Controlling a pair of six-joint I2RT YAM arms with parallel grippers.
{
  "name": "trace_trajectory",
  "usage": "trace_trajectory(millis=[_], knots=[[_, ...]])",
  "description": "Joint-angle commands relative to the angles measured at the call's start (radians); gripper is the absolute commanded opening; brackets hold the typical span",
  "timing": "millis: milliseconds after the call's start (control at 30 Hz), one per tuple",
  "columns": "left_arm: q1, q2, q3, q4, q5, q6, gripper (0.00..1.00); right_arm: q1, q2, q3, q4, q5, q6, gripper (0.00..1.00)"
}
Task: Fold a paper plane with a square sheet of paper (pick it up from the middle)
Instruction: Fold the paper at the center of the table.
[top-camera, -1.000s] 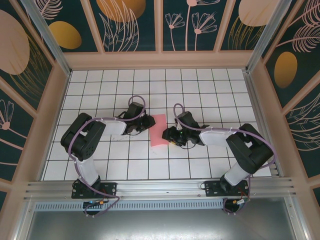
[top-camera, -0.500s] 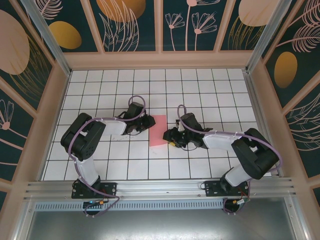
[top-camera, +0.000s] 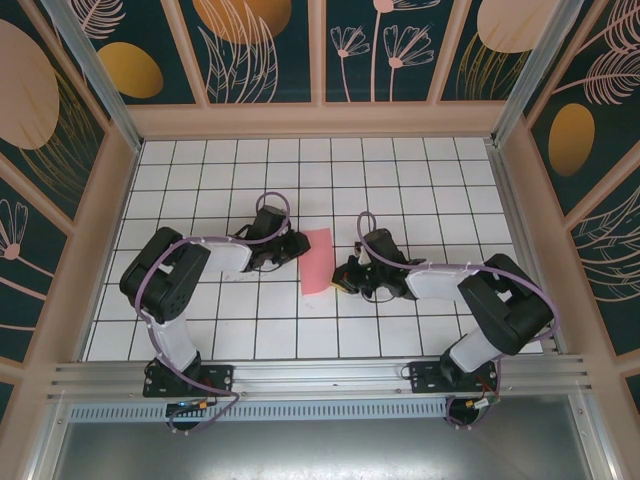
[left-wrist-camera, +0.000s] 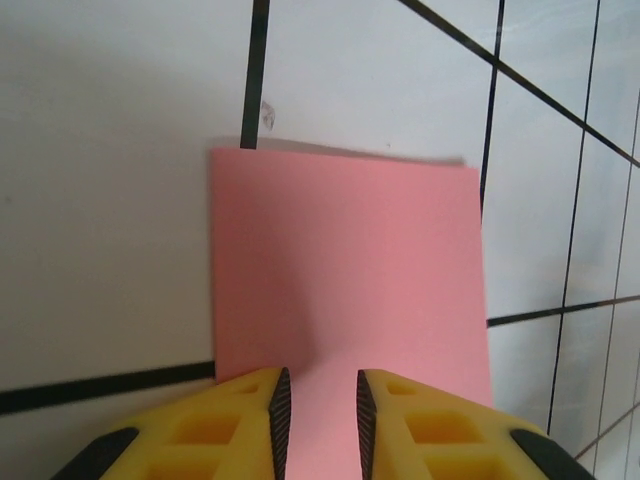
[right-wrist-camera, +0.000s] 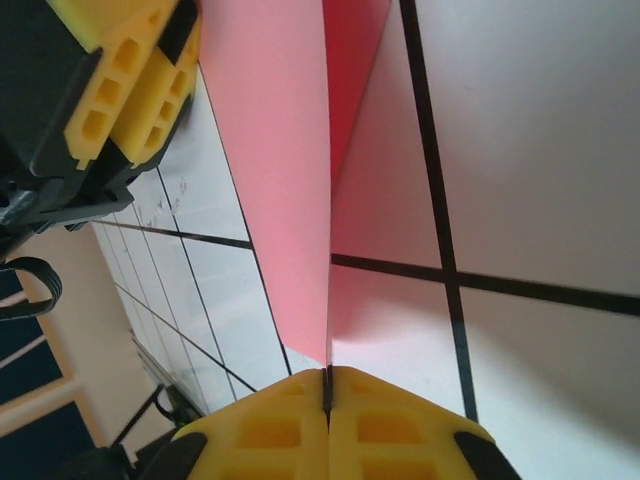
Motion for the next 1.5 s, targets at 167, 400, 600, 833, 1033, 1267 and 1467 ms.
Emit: trace_trajectory(millis=[167, 400, 600, 833, 1033, 1267, 1467], knots=[[-0.003, -0.121, -0.053, 0.161, 0.152, 0.035, 0.30, -0.031, 0.002, 0.033, -0.172, -0.010, -0.124, 0.00], [-0.005, -0.031, -0.031, 0.111, 0.127, 0.037, 0.27, -0.043, -0.021, 0.035, -0.205, -0.022, -0.140, 0.00], [-0.005, 0.008, -0.017, 0.069, 0.102, 0.043, 0.24, -0.043, -0.015, 0.058, -0.189, -0.030, -0.137, 0.00], [-0.004, 0.030, -0.010, 0.034, 0.082, 0.069, 0.23, -0.041, 0.016, 0.102, -0.151, -0.047, -0.131, 0.00], [-0.005, 0.057, -0.030, 0.034, 0.071, 0.074, 0.22, -0.019, 0.060, 0.157, -0.111, -0.055, -0.120, 0.00], [-0.005, 0.043, -0.012, 0.021, 0.071, 0.084, 0.22, 0.006, 0.142, 0.208, -0.059, -0.050, -0.118, 0.00], [-0.005, -0.016, 0.036, 0.002, 0.063, 0.096, 0.23, 0.020, 0.197, 0.243, -0.041, -0.030, -0.129, 0.00]])
